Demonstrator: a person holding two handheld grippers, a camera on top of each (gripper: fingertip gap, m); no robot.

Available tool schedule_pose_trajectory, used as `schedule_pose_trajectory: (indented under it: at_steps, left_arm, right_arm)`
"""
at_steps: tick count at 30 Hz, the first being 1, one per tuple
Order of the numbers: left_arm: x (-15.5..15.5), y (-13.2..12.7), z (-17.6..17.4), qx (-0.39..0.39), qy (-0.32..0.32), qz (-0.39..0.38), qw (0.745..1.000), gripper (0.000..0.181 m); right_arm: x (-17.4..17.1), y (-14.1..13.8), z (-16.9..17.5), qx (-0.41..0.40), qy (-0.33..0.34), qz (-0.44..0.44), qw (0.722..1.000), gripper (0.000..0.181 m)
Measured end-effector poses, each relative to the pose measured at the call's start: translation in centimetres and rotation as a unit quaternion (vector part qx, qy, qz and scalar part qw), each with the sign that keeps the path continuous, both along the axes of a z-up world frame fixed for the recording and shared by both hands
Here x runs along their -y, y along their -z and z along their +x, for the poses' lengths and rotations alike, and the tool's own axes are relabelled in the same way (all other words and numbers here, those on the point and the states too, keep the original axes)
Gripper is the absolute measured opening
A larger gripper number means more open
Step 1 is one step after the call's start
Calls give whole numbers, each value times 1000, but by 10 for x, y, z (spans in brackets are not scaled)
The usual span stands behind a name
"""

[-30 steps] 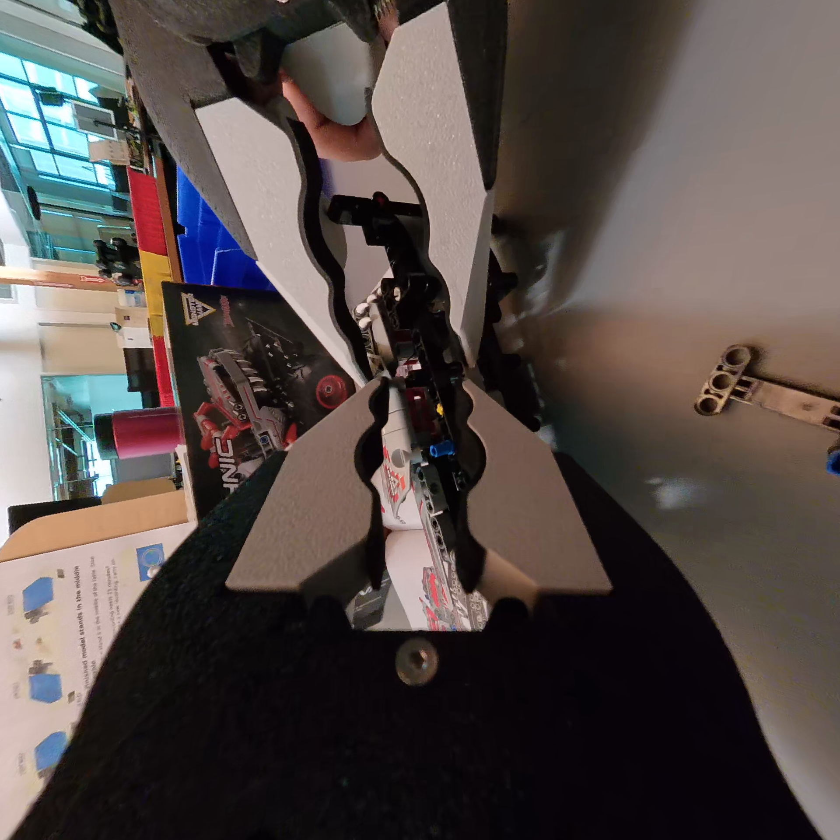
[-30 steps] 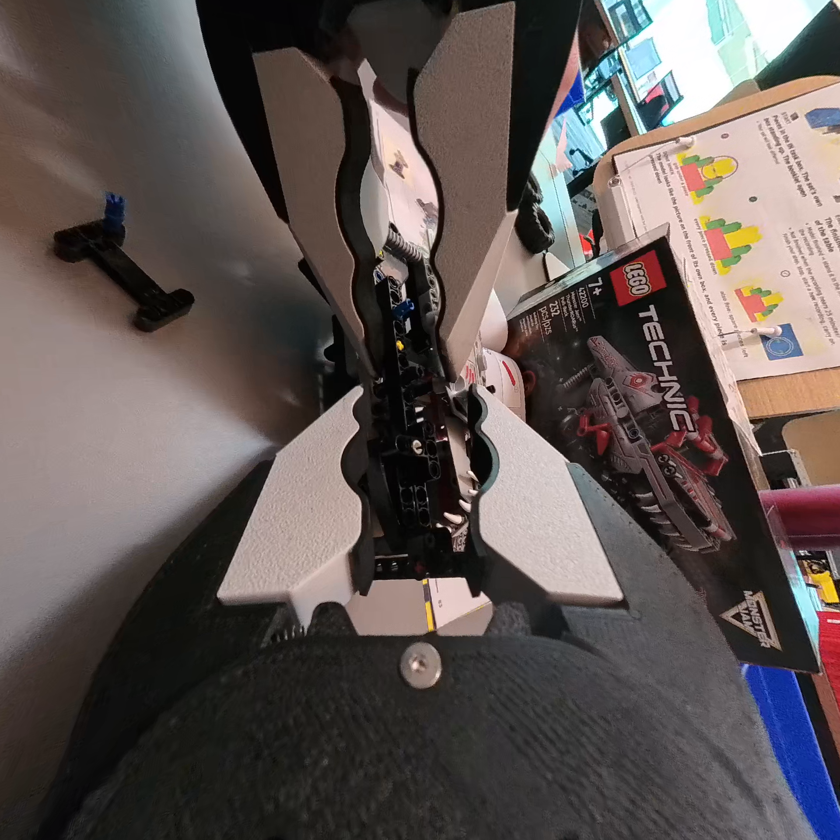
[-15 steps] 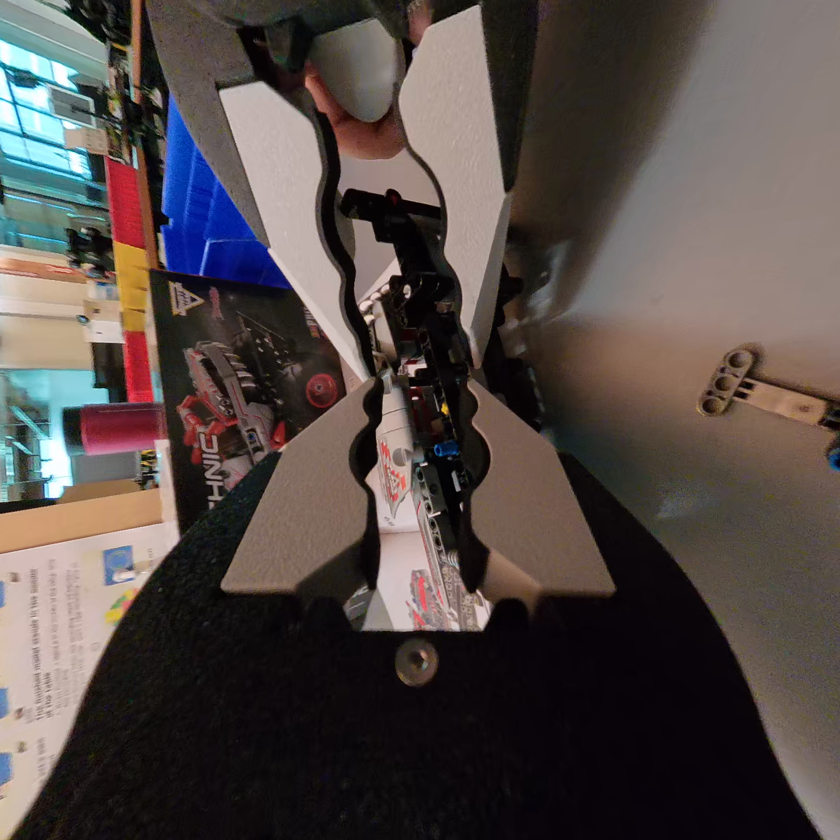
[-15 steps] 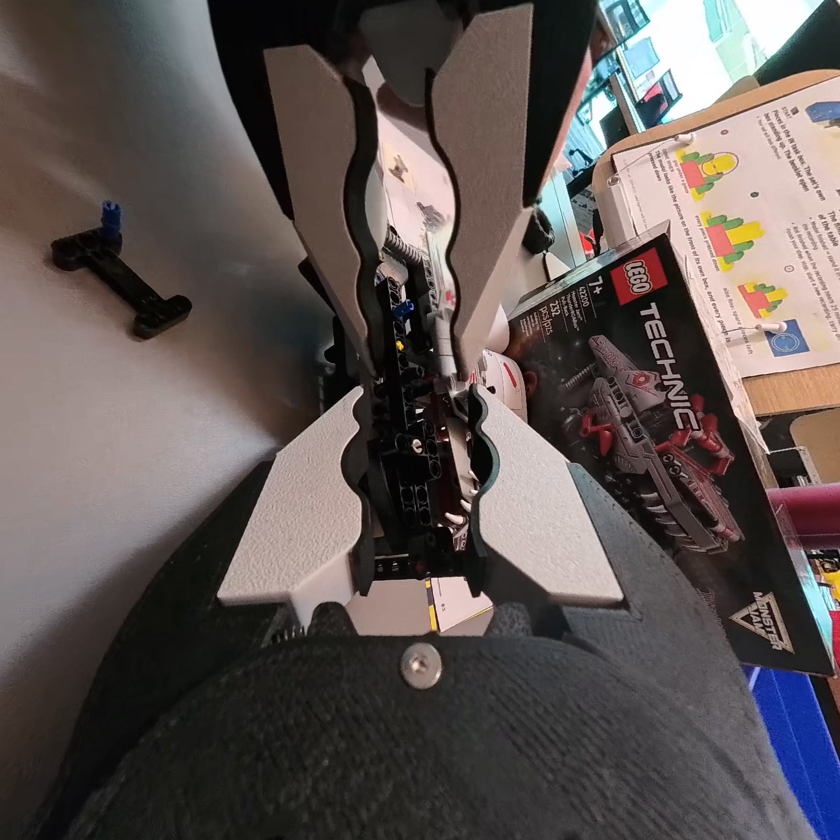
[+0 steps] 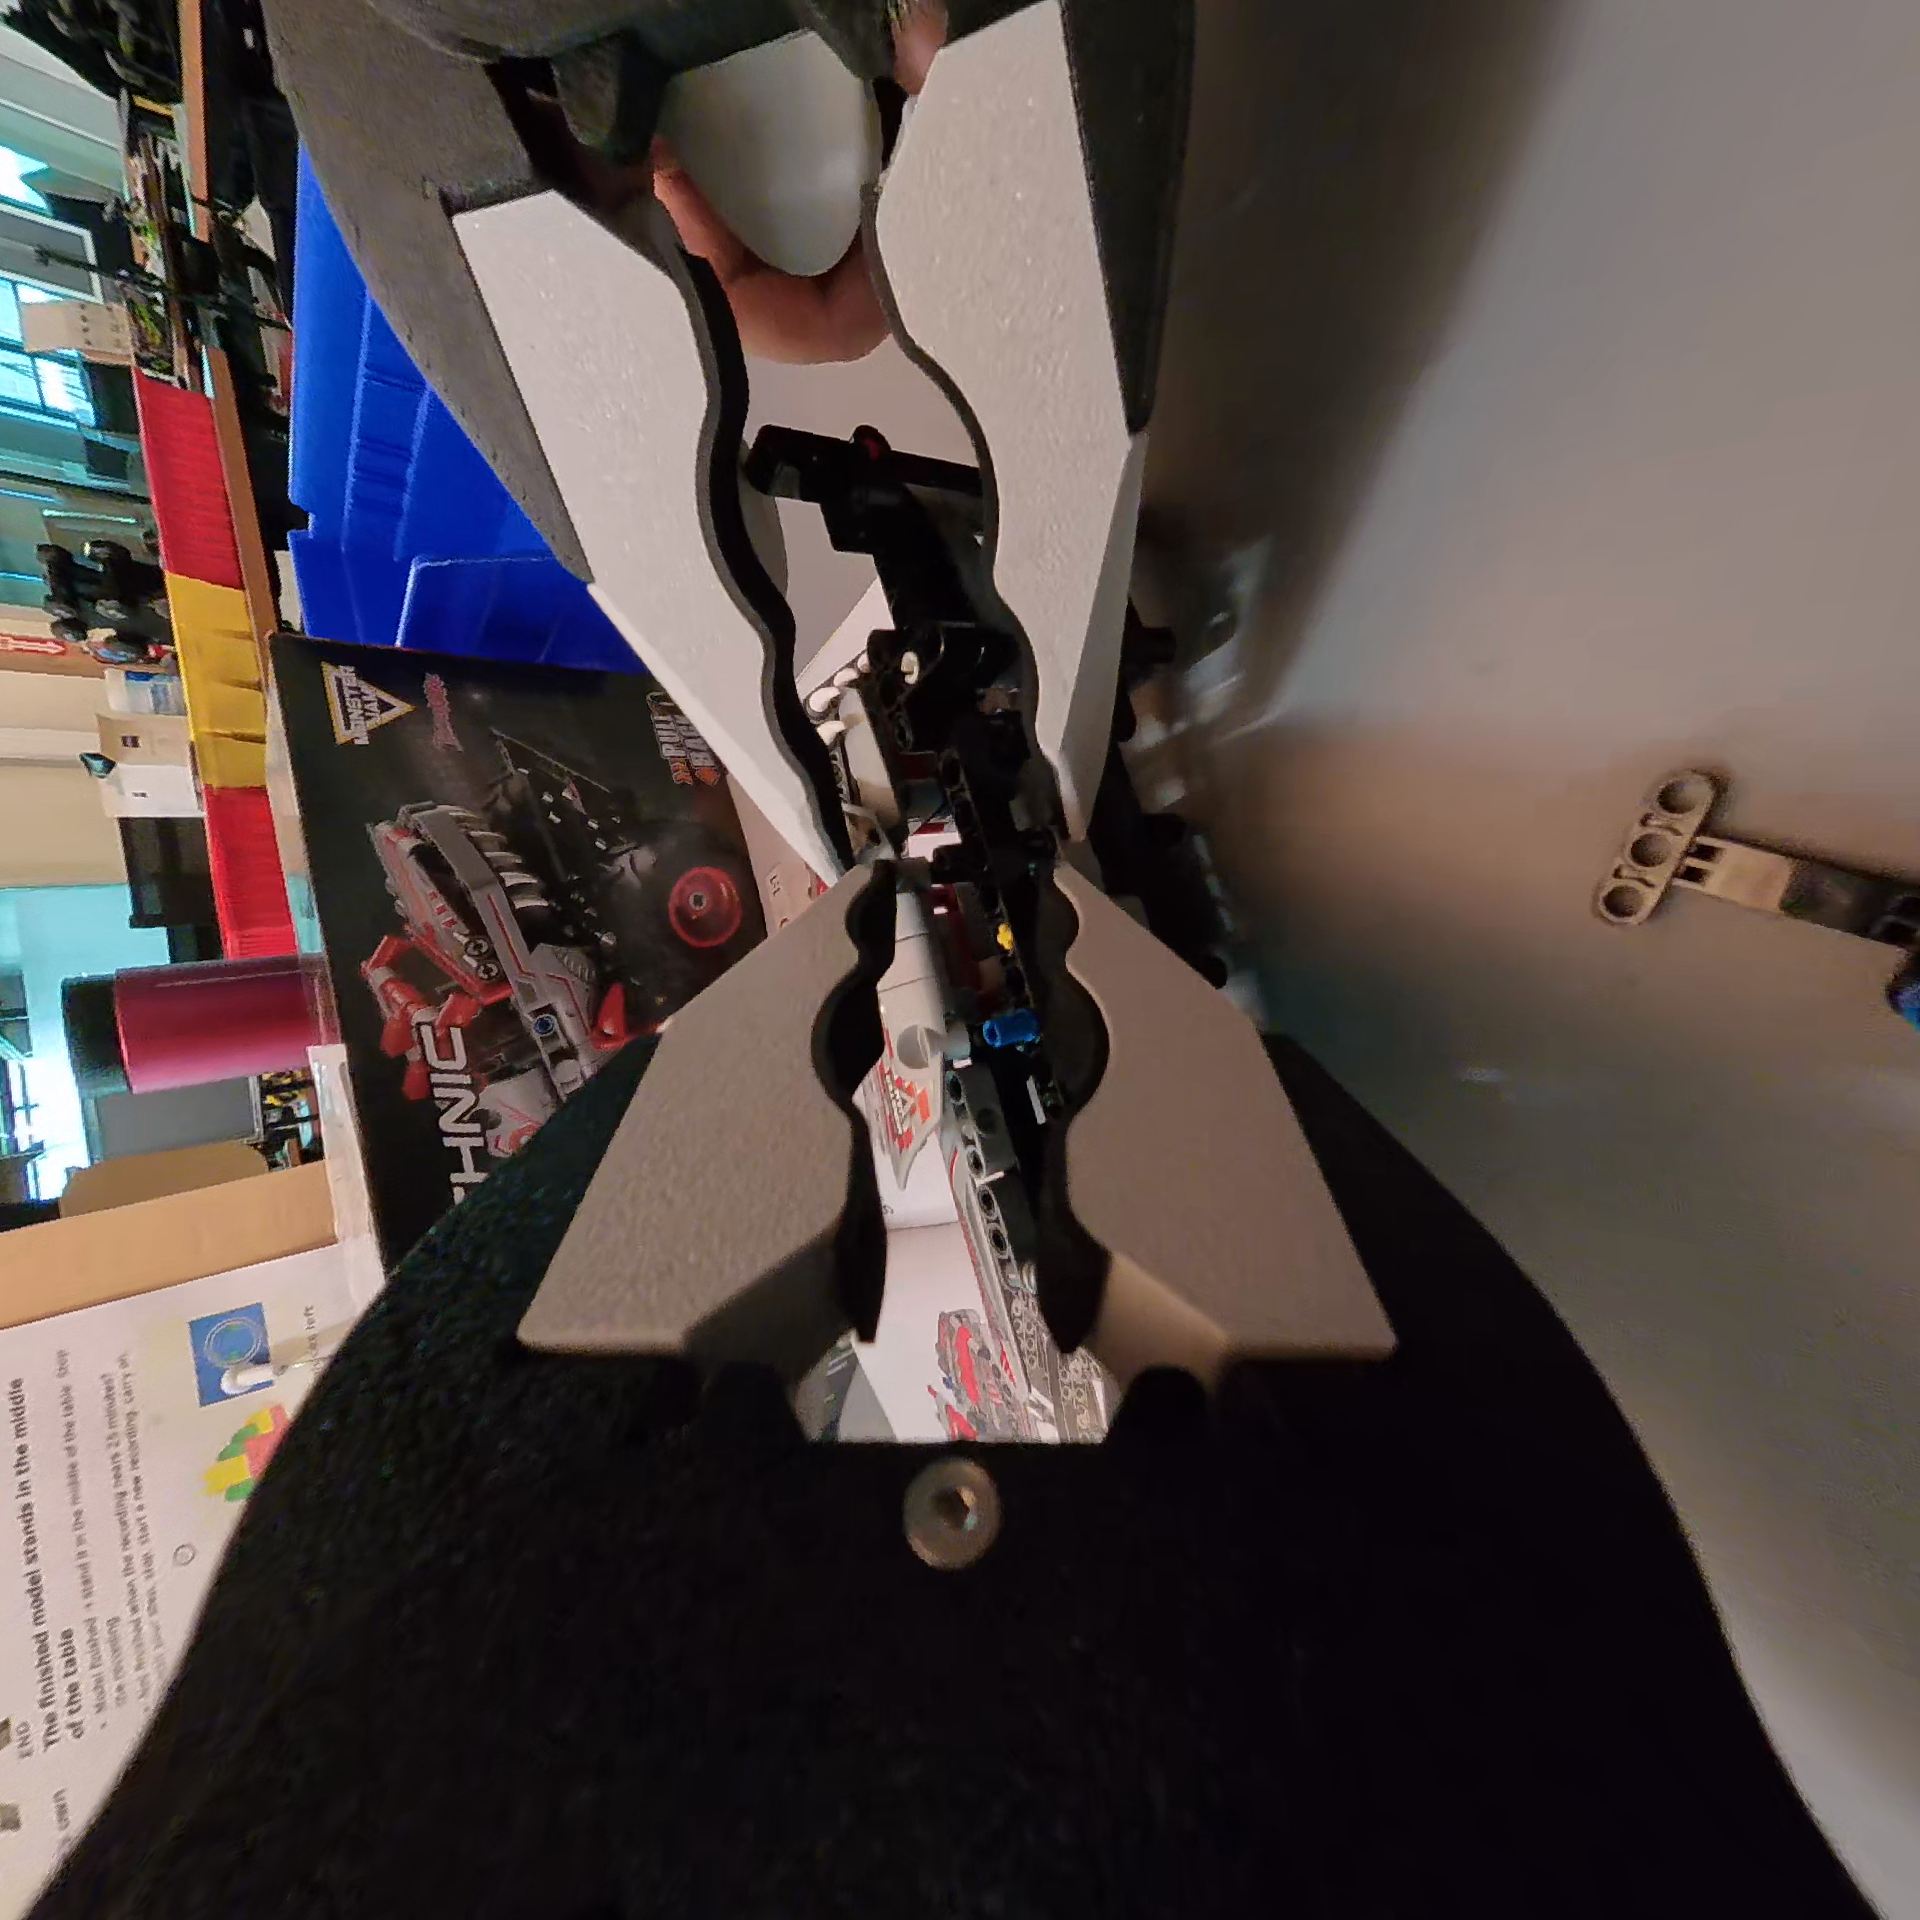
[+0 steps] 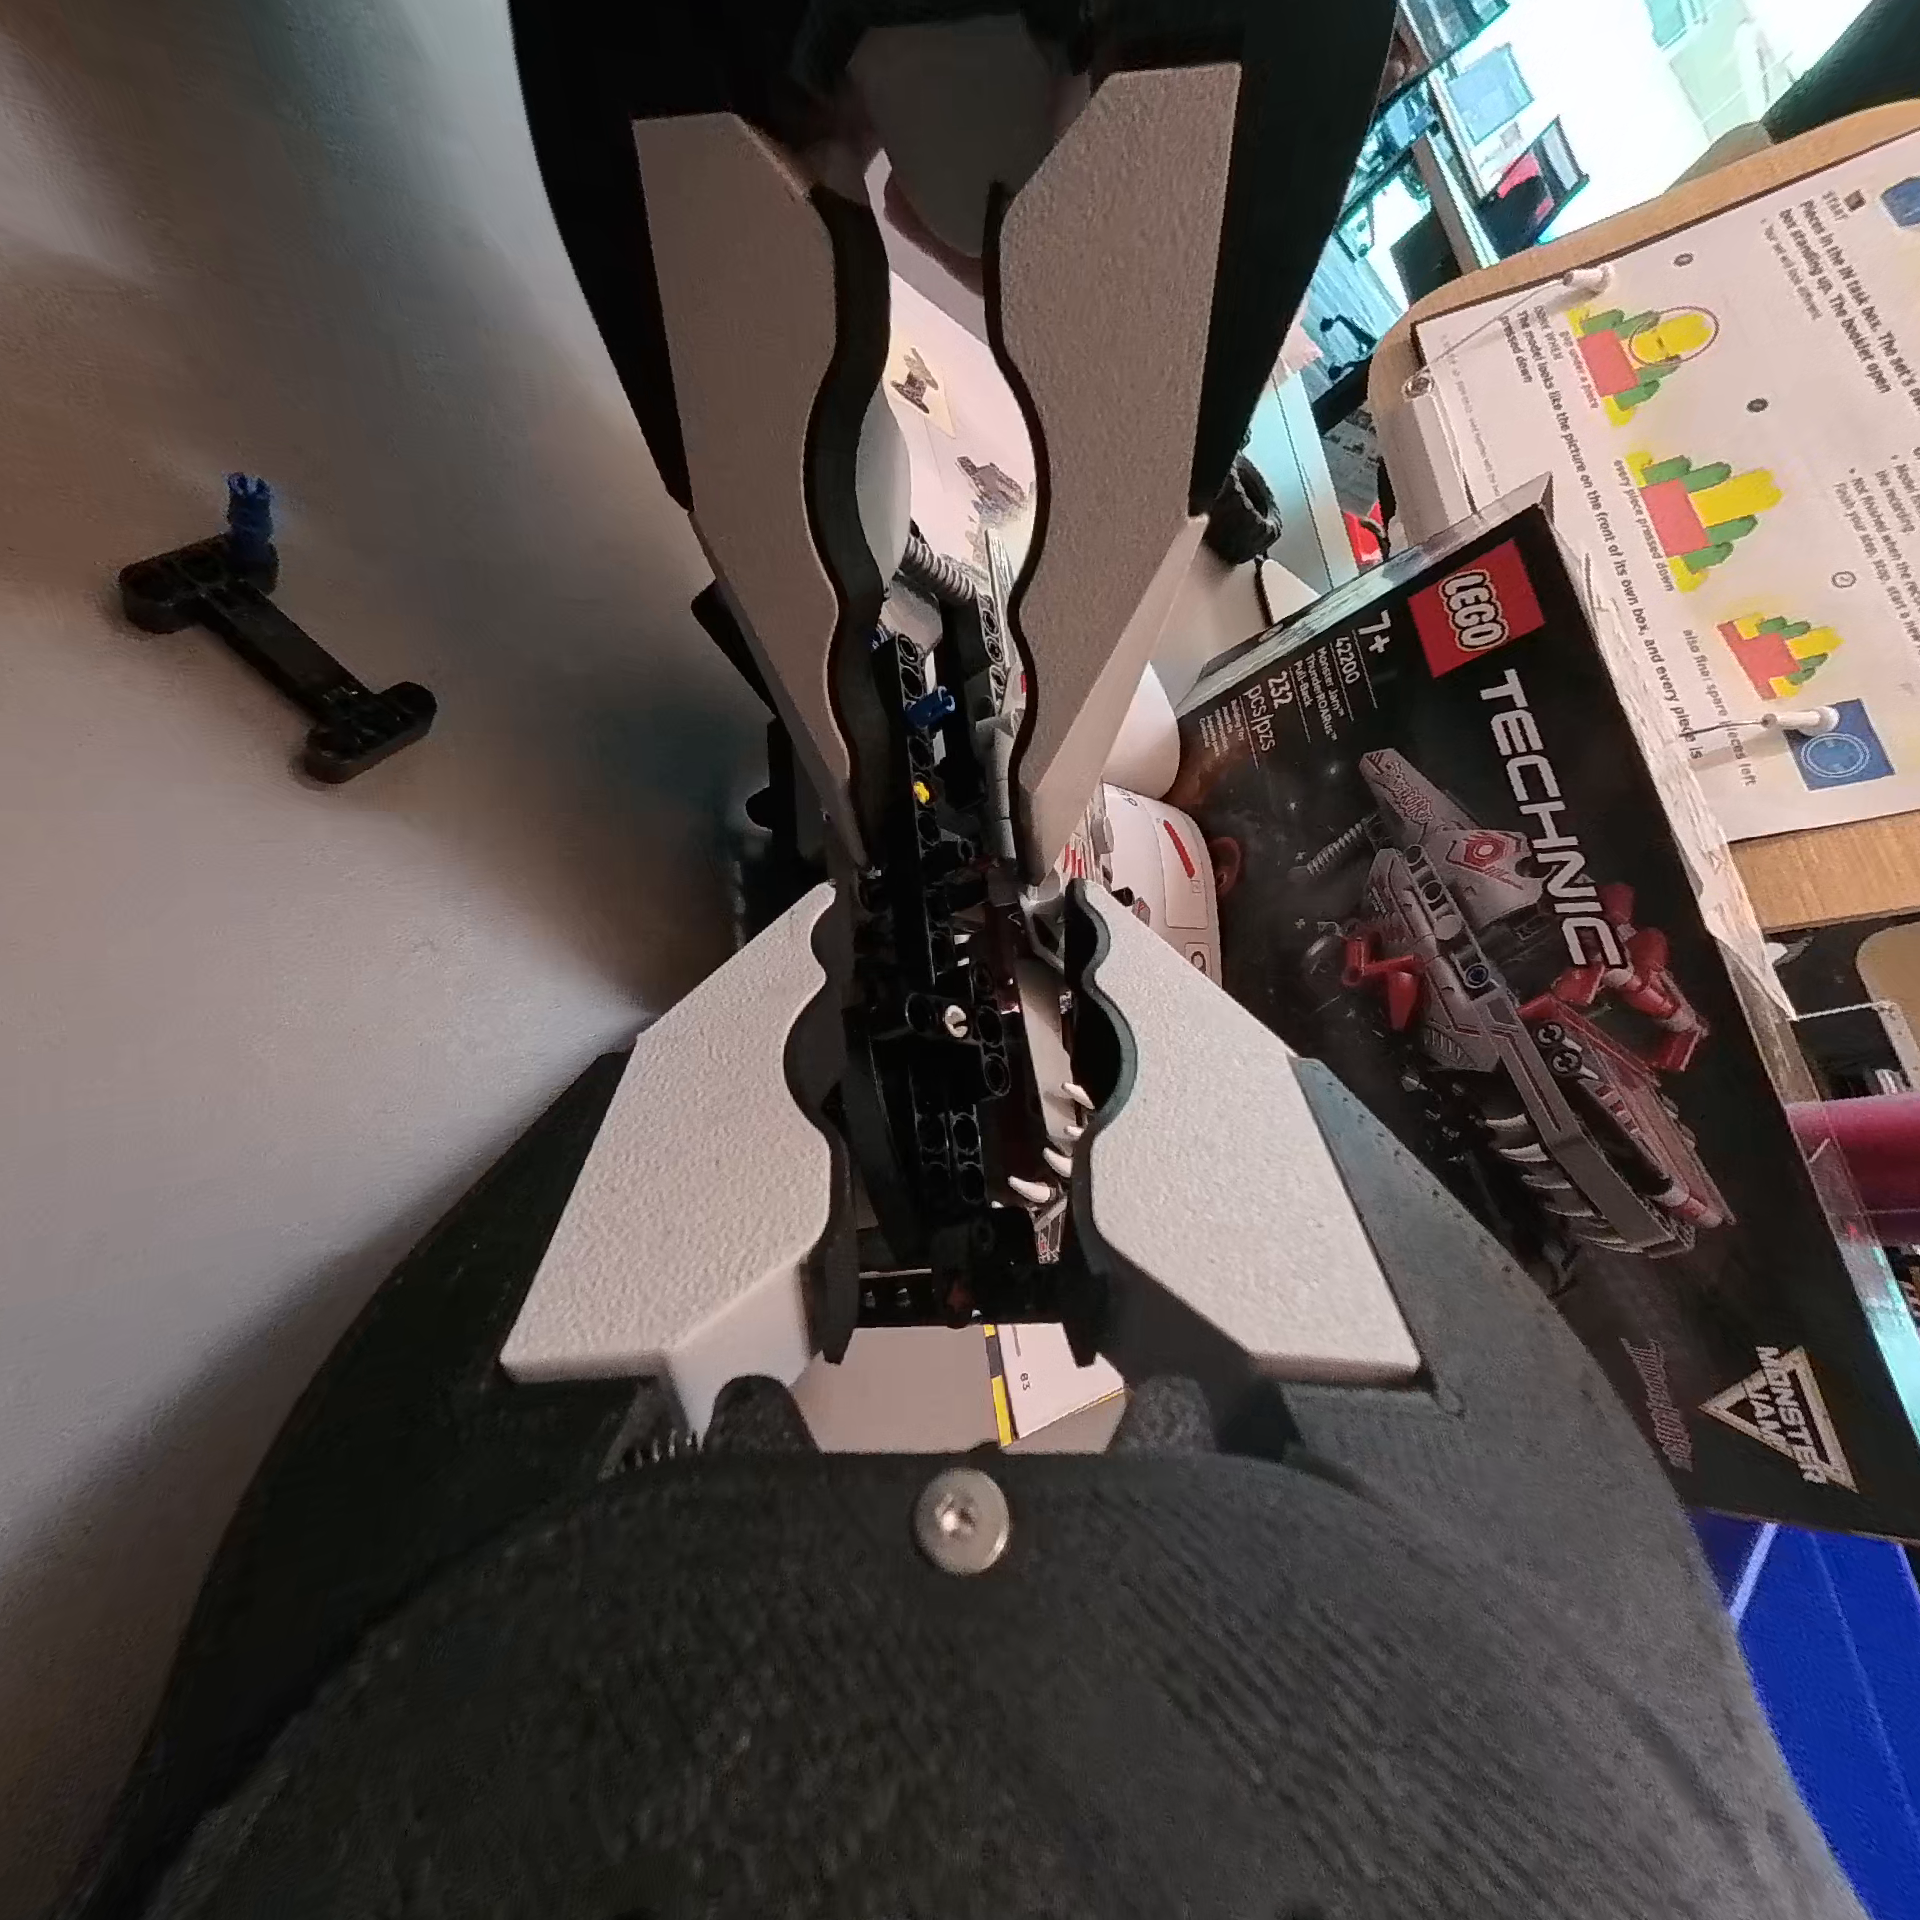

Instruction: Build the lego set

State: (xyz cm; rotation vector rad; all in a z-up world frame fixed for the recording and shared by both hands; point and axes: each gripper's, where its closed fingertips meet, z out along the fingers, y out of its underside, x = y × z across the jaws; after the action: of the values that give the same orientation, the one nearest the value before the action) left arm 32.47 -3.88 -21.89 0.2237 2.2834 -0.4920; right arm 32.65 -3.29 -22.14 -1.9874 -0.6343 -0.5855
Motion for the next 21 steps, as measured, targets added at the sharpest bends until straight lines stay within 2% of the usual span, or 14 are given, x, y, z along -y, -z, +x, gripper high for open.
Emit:
schedule_pose_trajectory:
  at_steps: [13,21]
  left_arm:
    - [2,1,0,23,12,36,999,19]
    - [2,2,0,19,12,31,999,20]
  right_arm:
    - [1,-1,-2,-5,-2,1,1000,35]
    - [1,-2,-3,-2,-1,4,1000,35]
